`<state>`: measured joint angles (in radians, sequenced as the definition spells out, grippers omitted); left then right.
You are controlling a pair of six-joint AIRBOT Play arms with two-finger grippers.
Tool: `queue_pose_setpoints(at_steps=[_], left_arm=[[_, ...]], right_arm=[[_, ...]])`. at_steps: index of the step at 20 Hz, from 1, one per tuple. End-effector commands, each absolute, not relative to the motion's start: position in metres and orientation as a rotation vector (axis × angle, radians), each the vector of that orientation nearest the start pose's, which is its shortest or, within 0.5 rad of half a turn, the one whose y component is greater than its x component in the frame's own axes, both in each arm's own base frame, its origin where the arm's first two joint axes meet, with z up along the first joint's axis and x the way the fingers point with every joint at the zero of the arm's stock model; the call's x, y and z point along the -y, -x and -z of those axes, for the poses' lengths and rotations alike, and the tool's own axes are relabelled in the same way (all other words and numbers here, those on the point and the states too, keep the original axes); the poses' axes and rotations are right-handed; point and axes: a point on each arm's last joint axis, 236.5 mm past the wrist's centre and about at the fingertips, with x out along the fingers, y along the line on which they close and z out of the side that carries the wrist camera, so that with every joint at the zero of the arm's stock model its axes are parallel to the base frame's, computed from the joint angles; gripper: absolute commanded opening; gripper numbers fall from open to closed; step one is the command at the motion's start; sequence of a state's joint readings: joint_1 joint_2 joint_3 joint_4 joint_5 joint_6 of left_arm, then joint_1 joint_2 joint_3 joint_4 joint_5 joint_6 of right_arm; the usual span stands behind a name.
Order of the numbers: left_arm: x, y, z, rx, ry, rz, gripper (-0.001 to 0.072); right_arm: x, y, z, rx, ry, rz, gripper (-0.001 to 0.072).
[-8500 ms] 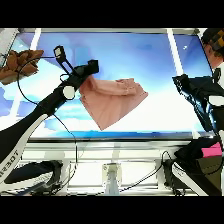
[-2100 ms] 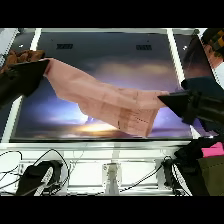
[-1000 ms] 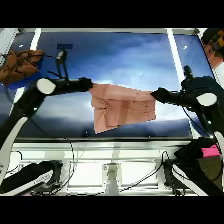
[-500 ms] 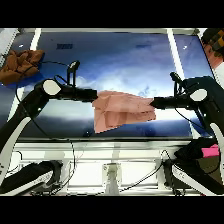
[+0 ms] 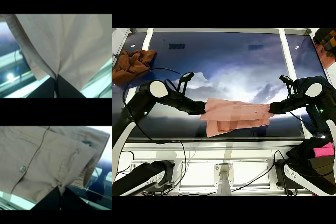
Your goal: Fold the clothes and pants, and hang the long-sleeved shirts on hangers.
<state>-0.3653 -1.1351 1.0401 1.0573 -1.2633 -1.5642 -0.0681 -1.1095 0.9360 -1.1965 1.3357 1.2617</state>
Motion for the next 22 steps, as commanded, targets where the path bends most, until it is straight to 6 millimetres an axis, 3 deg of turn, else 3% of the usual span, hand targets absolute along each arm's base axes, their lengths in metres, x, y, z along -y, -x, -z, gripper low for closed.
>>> queue_pose_setpoints(at_steps=[1,5,6,7,8,9,11,16,19,21,22], left_arm=[[0.221,-0.245,-0.029,-1.506,0.178,0.616,0.0015],[0.23,-0.223,-0.006,-1.59,0.141,0.631,0.0031],[0.231,-0.222,-0.003,-1.601,0.137,0.632,0.008],[0.231,-0.222,-0.002,-1.606,0.138,0.63,0.0282],[0.231,-0.222,-0.001,-1.609,0.138,0.628,0.0583],[0.231,-0.222,-0.001,-1.609,0.142,0.624,0.0669],[0.23,-0.223,-0.001,-1.608,0.142,0.623,0.0669],[0.23,-0.223,-0.001,-1.607,0.143,0.623,0.0668],[0.231,-0.224,-0.001,-1.605,0.144,0.623,0.0668],[0.231,-0.224,-0.001,-1.604,0.144,0.623,0.0668],[0.231,-0.224,-0.001,-1.604,0.144,0.623,0.0668]], right_arm=[[-0.059,-0.279,0.003,-1.463,-0.12,-0.385,0.0016],[-0.058,-0.276,0.004,-1.48,-0.113,-0.387,0.002],[-0.058,-0.273,0.004,-1.488,-0.109,-0.392,0.0113],[-0.057,-0.272,0.004,-1.495,-0.104,-0.391,0.0352],[-0.054,-0.27,0.005,-1.504,-0.094,-0.386,0.0487],[-0.051,-0.268,0.006,-1.514,-0.081,-0.378,0.0489],[-0.042,-0.268,0.008,-1.52,-0.044,-0.357,0.0488],[-0.014,-0.299,0.011,-1.392,0.118,-0.325,0.0491],[0.03,-0.312,0.005,-1.319,0.077,-0.222,0.0486],[0.062,-0.309,0.001,-1.293,-0.007,-0.147,0.0475],[0.068,-0.312,-0.002,-1.254,-0.104,-0.134,0.0474]])
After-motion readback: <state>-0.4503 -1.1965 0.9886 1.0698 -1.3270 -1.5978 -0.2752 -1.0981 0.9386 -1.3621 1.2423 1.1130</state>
